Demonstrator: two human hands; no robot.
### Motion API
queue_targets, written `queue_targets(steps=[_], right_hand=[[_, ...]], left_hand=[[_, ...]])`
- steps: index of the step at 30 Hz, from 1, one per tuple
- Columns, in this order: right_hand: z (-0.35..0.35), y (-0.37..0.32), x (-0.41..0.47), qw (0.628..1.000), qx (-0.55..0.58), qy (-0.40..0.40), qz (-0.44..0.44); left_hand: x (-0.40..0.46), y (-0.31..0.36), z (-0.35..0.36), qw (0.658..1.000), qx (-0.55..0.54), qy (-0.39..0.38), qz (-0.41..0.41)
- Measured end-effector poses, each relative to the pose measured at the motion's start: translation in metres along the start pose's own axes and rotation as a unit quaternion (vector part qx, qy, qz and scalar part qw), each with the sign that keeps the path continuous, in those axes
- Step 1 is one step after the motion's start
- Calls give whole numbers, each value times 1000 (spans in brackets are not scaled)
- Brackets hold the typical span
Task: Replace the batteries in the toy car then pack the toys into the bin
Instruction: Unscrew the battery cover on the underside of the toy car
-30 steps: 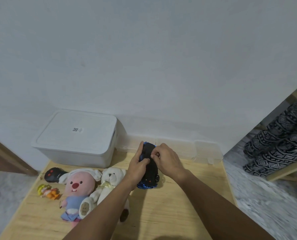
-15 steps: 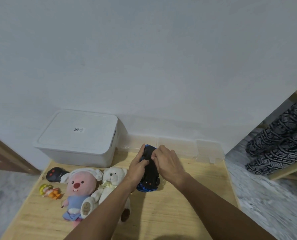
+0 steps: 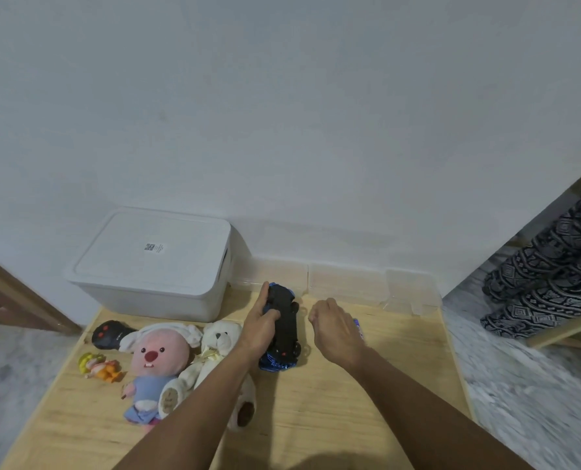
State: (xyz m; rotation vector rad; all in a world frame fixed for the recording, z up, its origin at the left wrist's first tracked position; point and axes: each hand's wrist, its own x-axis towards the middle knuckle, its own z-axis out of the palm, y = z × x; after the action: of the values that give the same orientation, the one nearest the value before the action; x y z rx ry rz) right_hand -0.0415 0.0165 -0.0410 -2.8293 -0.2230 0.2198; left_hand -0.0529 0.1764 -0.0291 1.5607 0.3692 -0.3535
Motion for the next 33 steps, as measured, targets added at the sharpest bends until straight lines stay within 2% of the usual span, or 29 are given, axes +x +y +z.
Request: queue_targets(steps=[6, 9, 18, 24, 33], right_hand=[[33, 9, -19, 988, -120, -89, 28], [45, 11, -25, 984, -132, -114, 32], [32, 24, -14, 992, 16, -106, 67], [32, 25, -1, 984, 132, -79, 90], [34, 21, 12, 975, 169, -50, 138]], left_hand=[[3, -4, -4, 999, -16, 21, -28], [5, -6, -5, 999, -22, 26, -32], [12, -10, -6, 997, -48, 35, -42], [14, -9, -5, 997, -48, 38, -39], [18, -13, -7, 996, -67, 40, -46]])
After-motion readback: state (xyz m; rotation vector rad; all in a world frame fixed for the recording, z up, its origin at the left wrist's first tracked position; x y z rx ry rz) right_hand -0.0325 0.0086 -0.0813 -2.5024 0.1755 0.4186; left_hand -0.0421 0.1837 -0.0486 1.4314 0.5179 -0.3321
